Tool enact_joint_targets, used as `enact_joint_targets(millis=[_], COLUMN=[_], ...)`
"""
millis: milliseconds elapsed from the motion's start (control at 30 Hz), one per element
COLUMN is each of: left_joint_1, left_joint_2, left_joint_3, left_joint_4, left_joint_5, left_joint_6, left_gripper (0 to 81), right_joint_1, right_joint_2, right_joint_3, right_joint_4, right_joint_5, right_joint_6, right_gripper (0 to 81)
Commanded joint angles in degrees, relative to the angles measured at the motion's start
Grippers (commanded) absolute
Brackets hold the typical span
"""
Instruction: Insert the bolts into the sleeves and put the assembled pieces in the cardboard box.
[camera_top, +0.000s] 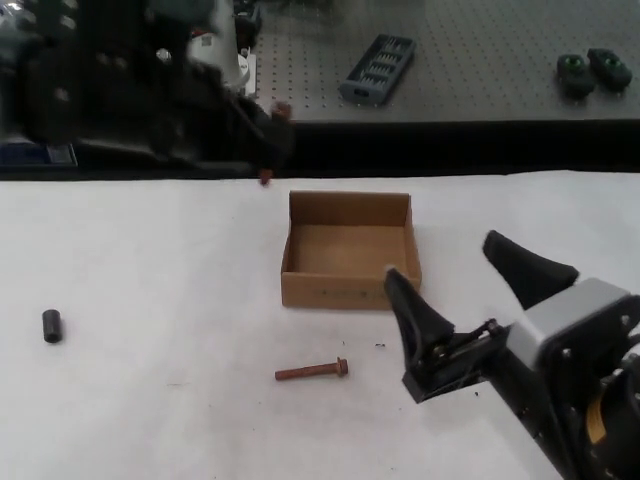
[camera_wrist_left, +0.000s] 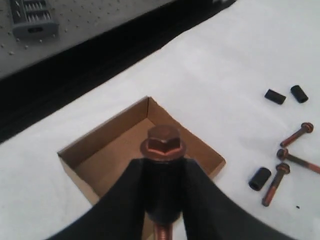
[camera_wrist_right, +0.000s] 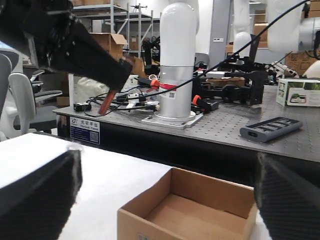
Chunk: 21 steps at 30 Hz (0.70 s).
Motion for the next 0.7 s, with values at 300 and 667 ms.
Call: enact_joint_targets(millis=[300,667], left_joint_1=[-3.0,-5.4], left_joint_2=[18.0,26.9], left_joint_3=[-13.2,-21.2], left_joint_4=[3.3,6.9], left_joint_5=[-5.4,-5.2], left_joint_6=[3.5,6.3], left_gripper=[0.6,0.6], right_joint_1=[-0.2,-0.2], right_joint_2=[-8.0,-8.0], right_joint_3=[3.7,3.7], right_joint_4=[-4.4,-4.4], right_joint_5=[9.5,9.4], right_joint_6=[0.0,0.0], right_gripper=[72.7,72.7])
